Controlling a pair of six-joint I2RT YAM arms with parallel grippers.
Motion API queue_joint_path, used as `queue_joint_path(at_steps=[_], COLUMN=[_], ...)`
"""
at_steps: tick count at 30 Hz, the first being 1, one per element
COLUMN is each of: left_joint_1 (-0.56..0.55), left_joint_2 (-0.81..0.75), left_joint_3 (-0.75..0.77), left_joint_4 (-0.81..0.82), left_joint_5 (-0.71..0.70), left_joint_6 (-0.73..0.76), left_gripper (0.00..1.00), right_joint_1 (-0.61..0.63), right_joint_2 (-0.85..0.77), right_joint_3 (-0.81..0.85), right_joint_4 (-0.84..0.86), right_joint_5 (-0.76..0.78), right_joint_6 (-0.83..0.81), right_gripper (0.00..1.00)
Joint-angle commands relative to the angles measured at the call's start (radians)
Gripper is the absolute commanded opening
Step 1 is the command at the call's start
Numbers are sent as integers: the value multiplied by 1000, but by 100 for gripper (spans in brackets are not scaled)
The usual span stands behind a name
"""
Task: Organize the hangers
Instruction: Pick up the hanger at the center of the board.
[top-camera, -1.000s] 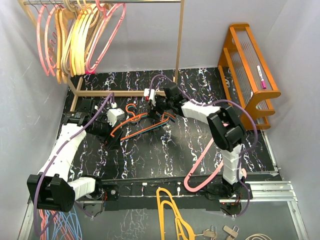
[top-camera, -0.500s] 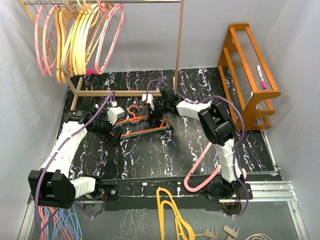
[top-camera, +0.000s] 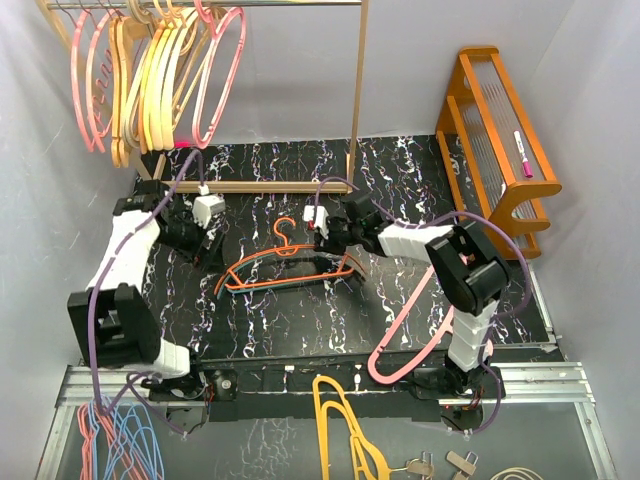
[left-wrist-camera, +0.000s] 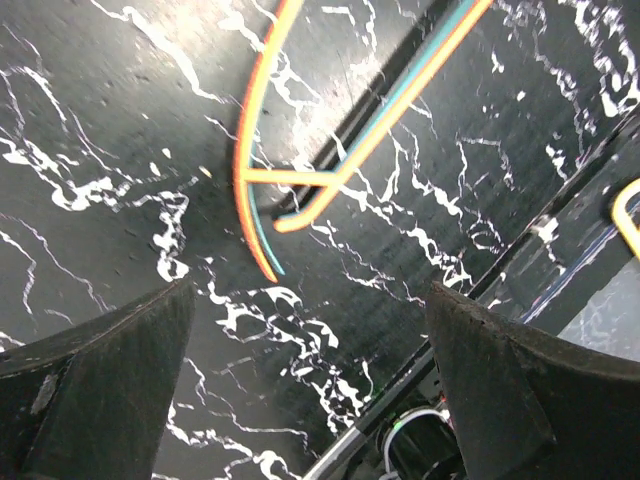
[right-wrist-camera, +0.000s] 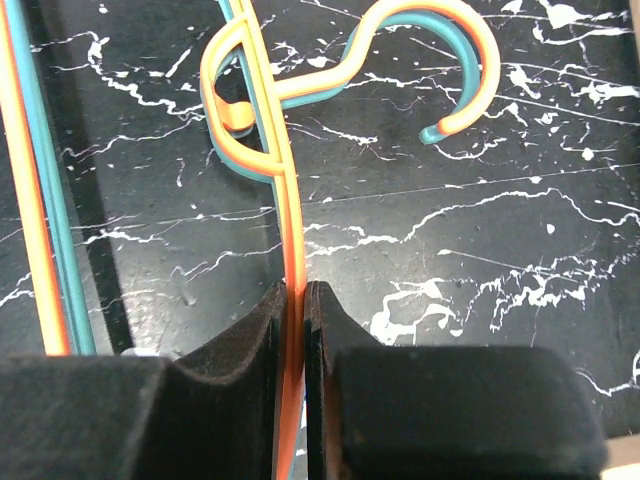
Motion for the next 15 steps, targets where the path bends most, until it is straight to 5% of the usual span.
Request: queue_joint_path(at_steps=[1, 8, 15], left_joint_1=[68, 67, 67], left_joint_2=[125, 262, 233], left_joint_3=[114, 129, 30], left_joint_4=[-133, -169, 164], left_joint_5=[233, 290, 240], left_joint_6=[144, 232, 44], left_gripper=[97, 97, 97], right_joint_1=[-3, -4, -5], right_joint_2=[-127, -226, -247], right_joint_3=[-94, -165, -173], right_joint_4=[236, 321, 335], right_joint_5=[30, 39, 14], right_joint_6=[12, 37, 55], right_gripper=[8, 8, 8])
